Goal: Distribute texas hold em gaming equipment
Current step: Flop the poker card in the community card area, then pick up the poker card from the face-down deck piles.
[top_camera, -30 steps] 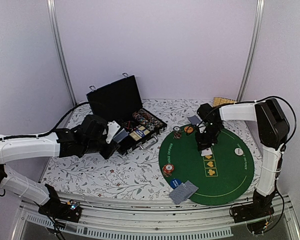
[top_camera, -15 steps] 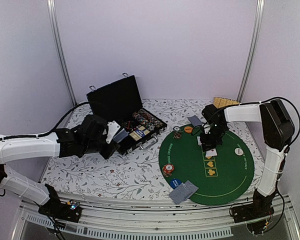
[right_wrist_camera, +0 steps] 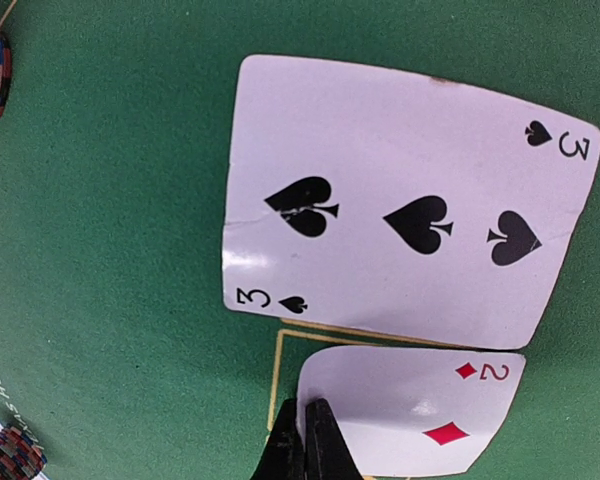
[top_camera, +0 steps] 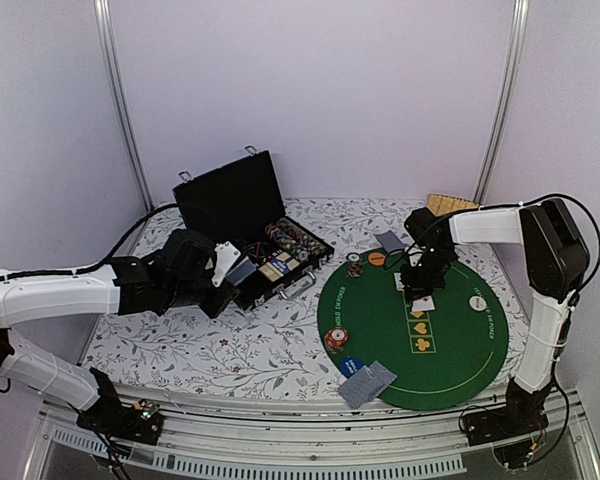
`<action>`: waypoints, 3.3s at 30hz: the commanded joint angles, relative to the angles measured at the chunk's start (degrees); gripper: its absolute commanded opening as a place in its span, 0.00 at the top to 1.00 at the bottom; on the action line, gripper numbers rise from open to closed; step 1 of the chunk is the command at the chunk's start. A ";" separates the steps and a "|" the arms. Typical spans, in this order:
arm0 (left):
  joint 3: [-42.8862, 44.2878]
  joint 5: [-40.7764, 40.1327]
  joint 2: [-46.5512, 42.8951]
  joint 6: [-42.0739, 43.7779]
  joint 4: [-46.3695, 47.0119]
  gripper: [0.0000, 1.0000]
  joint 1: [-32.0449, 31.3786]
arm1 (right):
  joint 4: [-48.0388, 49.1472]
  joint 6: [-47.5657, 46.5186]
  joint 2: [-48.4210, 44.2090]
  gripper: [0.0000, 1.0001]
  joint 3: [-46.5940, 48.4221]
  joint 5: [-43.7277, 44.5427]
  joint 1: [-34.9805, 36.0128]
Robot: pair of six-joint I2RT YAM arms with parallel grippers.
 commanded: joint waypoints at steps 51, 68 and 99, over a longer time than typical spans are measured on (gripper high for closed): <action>0.54 0.30 -0.78 0.81 0.52 0.62 -1.16 | 46.28 3.44 -12.55 0.28 2.57 -48.20 9.98; 0.62 1.11 -0.75 0.94 0.50 0.62 -1.32 | 49.08 9.85 17.13 0.27 28.21 -53.82 22.30; 0.45 0.58 0.05 0.83 0.61 0.62 -1.39 | 32.30 0.07 16.01 0.98 31.98 -46.54 22.92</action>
